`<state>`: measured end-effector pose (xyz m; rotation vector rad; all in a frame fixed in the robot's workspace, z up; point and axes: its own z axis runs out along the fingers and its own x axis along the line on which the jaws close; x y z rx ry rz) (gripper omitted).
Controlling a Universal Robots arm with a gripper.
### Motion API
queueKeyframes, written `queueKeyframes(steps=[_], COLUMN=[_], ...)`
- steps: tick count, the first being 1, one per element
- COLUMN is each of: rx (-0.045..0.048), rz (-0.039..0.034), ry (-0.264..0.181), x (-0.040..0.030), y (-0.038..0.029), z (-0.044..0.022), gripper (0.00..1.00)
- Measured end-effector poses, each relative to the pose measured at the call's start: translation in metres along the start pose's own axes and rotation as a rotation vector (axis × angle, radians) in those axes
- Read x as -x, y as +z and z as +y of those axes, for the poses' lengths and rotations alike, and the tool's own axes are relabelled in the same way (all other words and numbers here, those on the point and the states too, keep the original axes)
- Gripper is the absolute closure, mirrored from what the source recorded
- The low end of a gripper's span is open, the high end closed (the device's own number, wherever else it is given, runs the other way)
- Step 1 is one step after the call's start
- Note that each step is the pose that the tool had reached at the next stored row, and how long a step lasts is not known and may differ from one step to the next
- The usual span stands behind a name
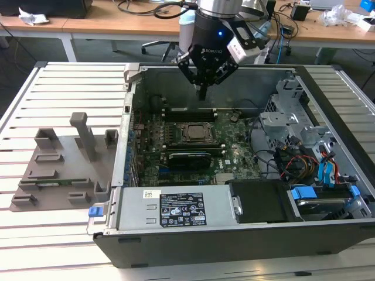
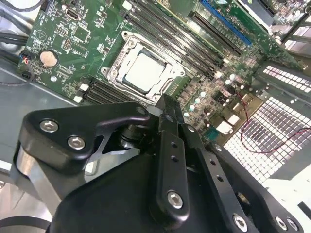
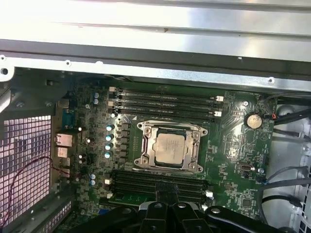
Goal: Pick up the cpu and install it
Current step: 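Install the second cpu locking lever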
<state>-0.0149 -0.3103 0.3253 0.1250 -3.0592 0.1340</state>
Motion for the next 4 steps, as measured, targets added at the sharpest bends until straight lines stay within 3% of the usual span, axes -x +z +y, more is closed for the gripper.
queueKeyframes(steps=[4], rx=[-0.0001], rz=[0.0], ry=[0.0], x=[0.0], y=[-0.0002], z=[0.0], gripper=[0.89])
